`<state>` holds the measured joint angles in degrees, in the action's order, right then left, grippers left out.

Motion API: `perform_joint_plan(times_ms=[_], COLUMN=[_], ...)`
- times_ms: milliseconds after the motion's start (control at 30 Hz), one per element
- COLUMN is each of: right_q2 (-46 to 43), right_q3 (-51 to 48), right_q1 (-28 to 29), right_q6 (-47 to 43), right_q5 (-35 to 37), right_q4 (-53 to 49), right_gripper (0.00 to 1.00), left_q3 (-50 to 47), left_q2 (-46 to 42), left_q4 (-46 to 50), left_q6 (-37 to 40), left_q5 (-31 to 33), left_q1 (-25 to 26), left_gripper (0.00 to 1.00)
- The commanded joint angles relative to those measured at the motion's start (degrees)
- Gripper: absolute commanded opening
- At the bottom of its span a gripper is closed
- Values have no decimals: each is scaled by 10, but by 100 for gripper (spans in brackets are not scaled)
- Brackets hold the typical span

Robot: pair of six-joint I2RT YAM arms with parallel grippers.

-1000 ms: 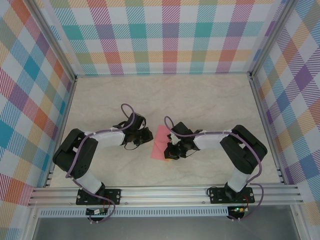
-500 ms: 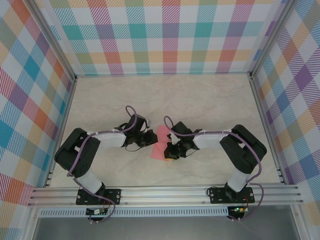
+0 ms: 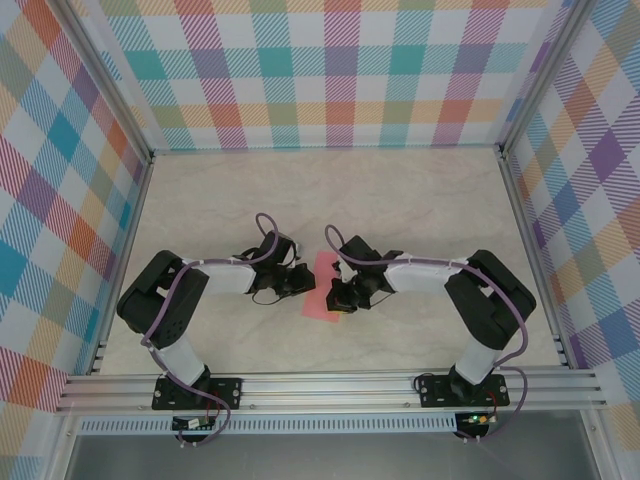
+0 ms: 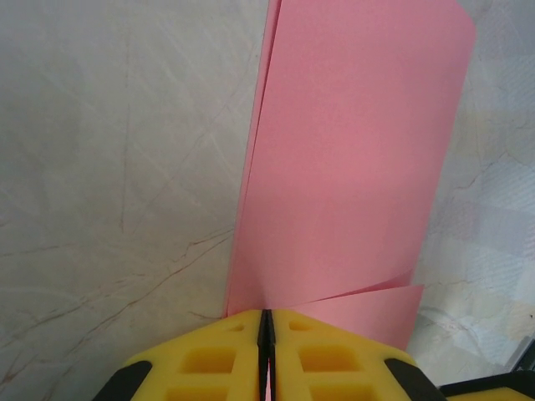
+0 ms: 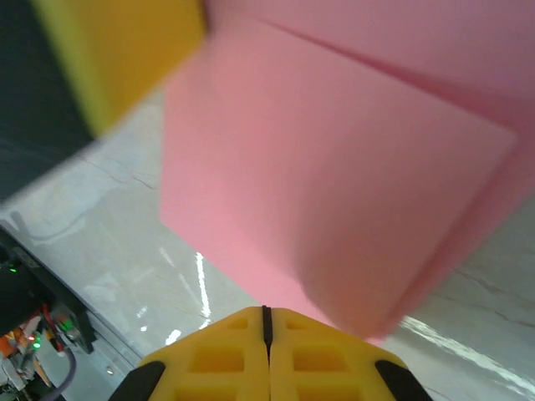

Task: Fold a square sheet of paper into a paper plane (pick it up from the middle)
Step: Fold the triangle a second time at the center of the table.

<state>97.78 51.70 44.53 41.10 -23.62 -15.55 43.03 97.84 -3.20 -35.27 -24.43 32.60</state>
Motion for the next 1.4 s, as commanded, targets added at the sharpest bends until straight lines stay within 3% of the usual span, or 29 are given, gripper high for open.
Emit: perform_joint_plan(times_ms=[0, 233, 400, 1000, 1367], right_q2=[16, 84, 102, 13, -24], right_q3=[38, 68, 37, -85, -103], right_q1=[3, 0, -5, -5, -4], right_q6=[-13, -14, -11, 2, -43], right_q5=[-3, 1, -7, -54, -52], right_q4=[-11, -4, 11, 56, 3], right_gripper=[6, 7, 8, 12, 13], left_q3=[-4, -6, -6, -3, 0], left_q2=[26, 33, 30, 33, 36], left_q4=[34, 32, 42, 60, 61], left_q6=[13, 11, 12, 12, 10], left_q5=[39, 34, 42, 57, 56], left_q1=[4, 5, 5, 5, 5], left_gripper=[11, 11, 11, 9, 9])
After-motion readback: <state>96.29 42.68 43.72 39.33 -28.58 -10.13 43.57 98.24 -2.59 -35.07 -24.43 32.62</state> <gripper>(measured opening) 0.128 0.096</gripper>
